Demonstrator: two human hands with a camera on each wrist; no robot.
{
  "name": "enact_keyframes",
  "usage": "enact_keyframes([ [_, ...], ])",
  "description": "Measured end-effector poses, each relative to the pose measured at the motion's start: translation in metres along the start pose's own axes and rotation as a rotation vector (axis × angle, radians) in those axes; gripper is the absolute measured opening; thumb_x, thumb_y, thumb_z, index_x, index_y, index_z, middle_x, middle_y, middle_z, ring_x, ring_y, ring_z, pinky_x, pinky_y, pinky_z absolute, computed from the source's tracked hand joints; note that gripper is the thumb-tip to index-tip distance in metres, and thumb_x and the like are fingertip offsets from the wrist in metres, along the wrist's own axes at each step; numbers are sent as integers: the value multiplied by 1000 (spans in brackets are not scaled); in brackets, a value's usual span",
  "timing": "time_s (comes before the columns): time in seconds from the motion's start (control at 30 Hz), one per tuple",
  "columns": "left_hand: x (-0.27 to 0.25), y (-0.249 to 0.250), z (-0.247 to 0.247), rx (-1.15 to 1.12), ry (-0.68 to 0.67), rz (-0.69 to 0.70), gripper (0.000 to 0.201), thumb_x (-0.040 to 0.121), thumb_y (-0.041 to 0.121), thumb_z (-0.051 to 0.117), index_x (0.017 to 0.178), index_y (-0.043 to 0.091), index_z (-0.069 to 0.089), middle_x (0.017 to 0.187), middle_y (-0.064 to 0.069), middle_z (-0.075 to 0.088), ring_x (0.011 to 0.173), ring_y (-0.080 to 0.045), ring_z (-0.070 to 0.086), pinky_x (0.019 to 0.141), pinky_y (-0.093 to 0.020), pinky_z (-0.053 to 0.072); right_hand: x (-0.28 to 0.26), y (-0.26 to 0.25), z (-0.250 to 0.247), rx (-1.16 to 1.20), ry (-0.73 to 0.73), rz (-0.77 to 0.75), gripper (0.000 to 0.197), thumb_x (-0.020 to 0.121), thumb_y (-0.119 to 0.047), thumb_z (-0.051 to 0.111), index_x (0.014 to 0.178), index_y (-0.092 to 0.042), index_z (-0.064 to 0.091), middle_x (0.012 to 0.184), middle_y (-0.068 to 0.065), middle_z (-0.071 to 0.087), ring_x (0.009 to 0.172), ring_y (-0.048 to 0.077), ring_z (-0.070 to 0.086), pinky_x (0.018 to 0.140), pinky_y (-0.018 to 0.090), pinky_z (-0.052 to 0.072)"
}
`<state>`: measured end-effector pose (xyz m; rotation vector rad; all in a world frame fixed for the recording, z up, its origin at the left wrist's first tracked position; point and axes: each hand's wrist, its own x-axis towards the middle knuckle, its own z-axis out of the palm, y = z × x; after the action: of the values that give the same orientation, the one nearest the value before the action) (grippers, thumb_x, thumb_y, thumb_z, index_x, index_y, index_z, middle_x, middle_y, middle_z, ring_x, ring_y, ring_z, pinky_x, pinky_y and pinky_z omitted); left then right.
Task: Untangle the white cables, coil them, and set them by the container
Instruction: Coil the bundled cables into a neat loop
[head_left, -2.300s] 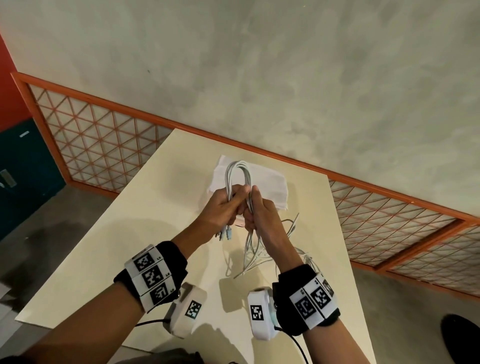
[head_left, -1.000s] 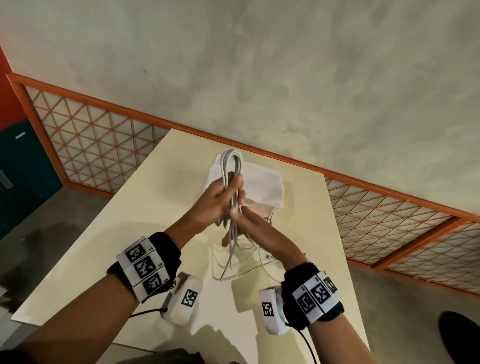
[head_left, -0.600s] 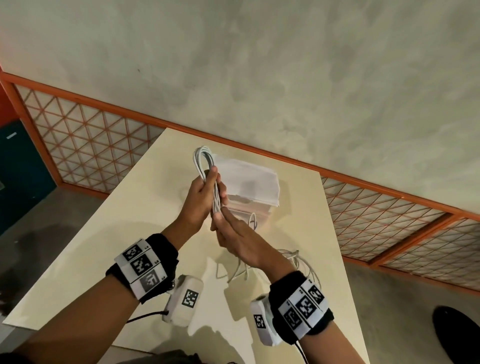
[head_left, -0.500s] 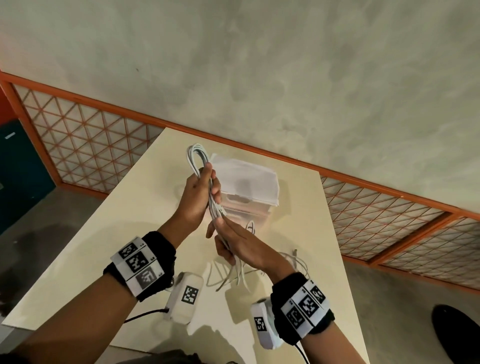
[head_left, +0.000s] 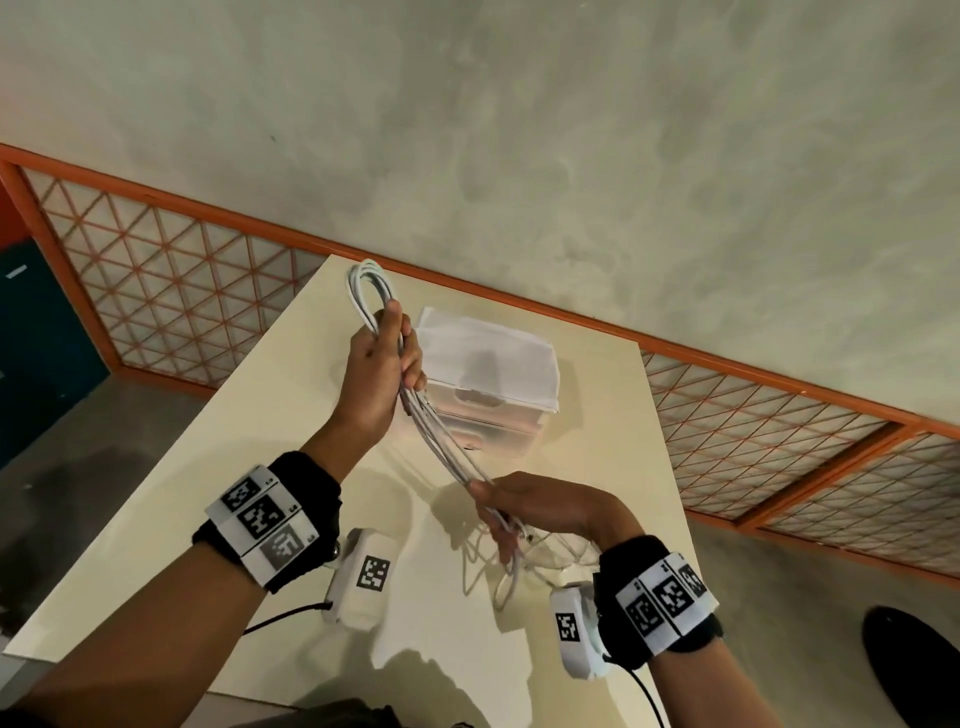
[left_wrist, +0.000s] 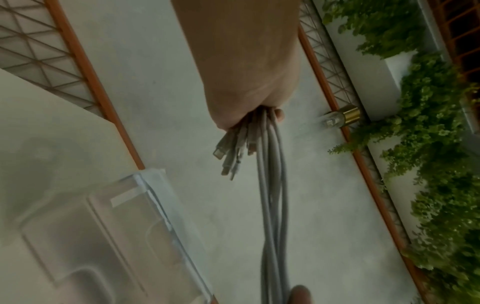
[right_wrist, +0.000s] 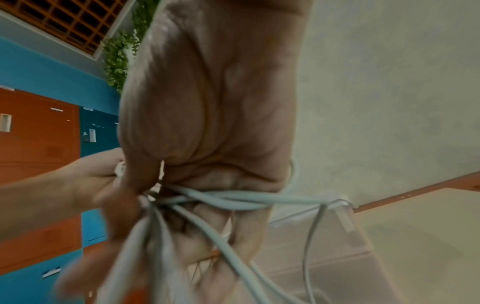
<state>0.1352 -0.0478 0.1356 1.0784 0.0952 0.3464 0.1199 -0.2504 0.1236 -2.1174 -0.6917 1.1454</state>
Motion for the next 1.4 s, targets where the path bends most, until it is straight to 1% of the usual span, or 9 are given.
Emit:
enact_keyframes([
  [0.2,3,7,-9,117,-170,-77,36,101,32,34,70,16,41,41,10,29,32,-6,25,37,-18,28,-2,9,-9,115,352,-94,42,97,-49,35,74,-22,57,59,-14,42,55,6,37,58,21,32],
  [0.4,-8,5,-4,326,-335,-128,37,99,36,38,69,16,42,45,8,28,36,-8,26,41,-20,28,-21,-21,-32,-137,575,-240,28,95,-22,54,83,0,66,56,-11,46,49,0,40,54,12,32],
  [0.57,-20,2,13,331,-417,-188,38,100,37,36,68,16,41,49,7,28,42,-9,27,44,-19,28,-29,-54,-40,-265,697,-336,11,83,-21,70,88,-13,76,77,-10,67,65,-5,59,65,6,40],
  [0.73,-25,4,22,350,-426,-163,37,100,34,36,72,11,46,51,9,50,49,-5,50,53,-17,41,-28,-70,-38,-417,754,-412,8,77,-19,76,82,-15,74,75,-12,67,70,-3,60,68,7,37],
  [0.87,-29,10,27,342,-434,-218,38,100,34,37,79,5,50,56,2,58,52,-8,55,54,-16,44,-29,-76,-35,-384,764,-458,26,77,-10,74,81,-13,48,59,-24,60,61,-7,59,60,9,38],
  [1.03,-37,16,35,275,-478,-344,48,101,33,35,70,13,67,67,-10,71,62,-20,68,59,-24,54,-27,-74,-34,-526,749,-497,24,80,-11,72,86,-8,49,77,-3,60,70,9,55,62,20,40],
  [1.17,-42,10,39,291,-494,-354,56,102,19,31,55,17,63,54,-6,61,55,-21,61,72,-38,58,-25,-71,-28,-586,725,-530,22,82,-12,70,87,-12,48,83,4,59,72,21,57,64,32,45],
  [1.27,-46,9,42,270,-482,-355,63,102,18,30,43,20,51,42,2,44,43,-13,47,56,-31,55,-27,-69,-29,-582,709,-531,23,83,-17,69,88,-13,47,81,0,59,70,19,57,62,35,47],
  [1.4,-50,14,39,285,-549,-421,46,100,37,35,57,19,39,46,5,31,40,-10,31,46,-23,39,-38,-61,-39,-433,669,-444,24,87,-34,64,89,-18,47,66,1,61,58,15,54,59,32,43],
])
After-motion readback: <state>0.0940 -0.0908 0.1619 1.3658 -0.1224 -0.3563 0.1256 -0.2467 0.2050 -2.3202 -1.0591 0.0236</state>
